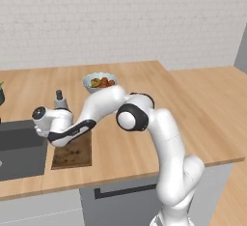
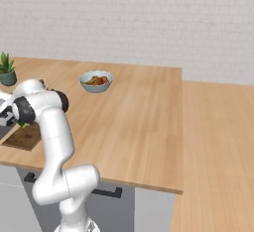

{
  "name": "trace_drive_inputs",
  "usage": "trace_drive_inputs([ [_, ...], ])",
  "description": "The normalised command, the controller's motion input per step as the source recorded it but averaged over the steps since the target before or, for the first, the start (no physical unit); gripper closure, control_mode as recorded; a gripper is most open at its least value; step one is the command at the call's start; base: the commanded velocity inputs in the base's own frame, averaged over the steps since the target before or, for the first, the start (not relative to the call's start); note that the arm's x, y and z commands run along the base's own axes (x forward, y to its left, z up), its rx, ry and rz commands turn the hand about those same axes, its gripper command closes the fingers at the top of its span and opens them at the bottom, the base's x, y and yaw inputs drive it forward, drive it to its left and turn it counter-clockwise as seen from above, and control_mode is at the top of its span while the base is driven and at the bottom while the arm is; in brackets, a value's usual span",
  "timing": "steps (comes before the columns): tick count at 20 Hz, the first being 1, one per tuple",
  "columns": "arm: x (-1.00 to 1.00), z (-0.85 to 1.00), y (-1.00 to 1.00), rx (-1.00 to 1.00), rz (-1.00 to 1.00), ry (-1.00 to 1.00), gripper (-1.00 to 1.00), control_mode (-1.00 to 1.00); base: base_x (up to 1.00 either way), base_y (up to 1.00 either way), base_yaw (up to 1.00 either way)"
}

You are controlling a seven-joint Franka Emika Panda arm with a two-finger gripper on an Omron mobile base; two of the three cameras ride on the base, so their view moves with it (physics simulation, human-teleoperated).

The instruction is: Pick up the sponge from the counter and clean the cutting board by briefly scrubbing or pressing down on the cutting board. Once finished, release the sponge.

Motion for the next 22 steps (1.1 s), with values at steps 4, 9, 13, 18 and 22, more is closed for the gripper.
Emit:
trace_drive_inputs([
  [4,0.56,-0.13,-0.67,0.0,0.0,0.0,1.0,-1.0,0.0,0.0,0.0],
  [9,0.51,-0.39,-0.3,0.0,0.0,-0.06,1.0,-1.0,0.0,0.0,0.0],
  [13,0.48,-0.22,-0.29,0.0,0.0,-0.15,1.0,-1.0,0.0,0.0,0.0],
  [18,0.55,-0.28,-0.23,0.0,0.0,-0.12,1.0,-1.0,0.0,0.0,0.0],
  [22,0.74,-0.52,-0.34,0.0,0.0,-0.03,1.0,-1.0,0.0,0.0,0.0],
])
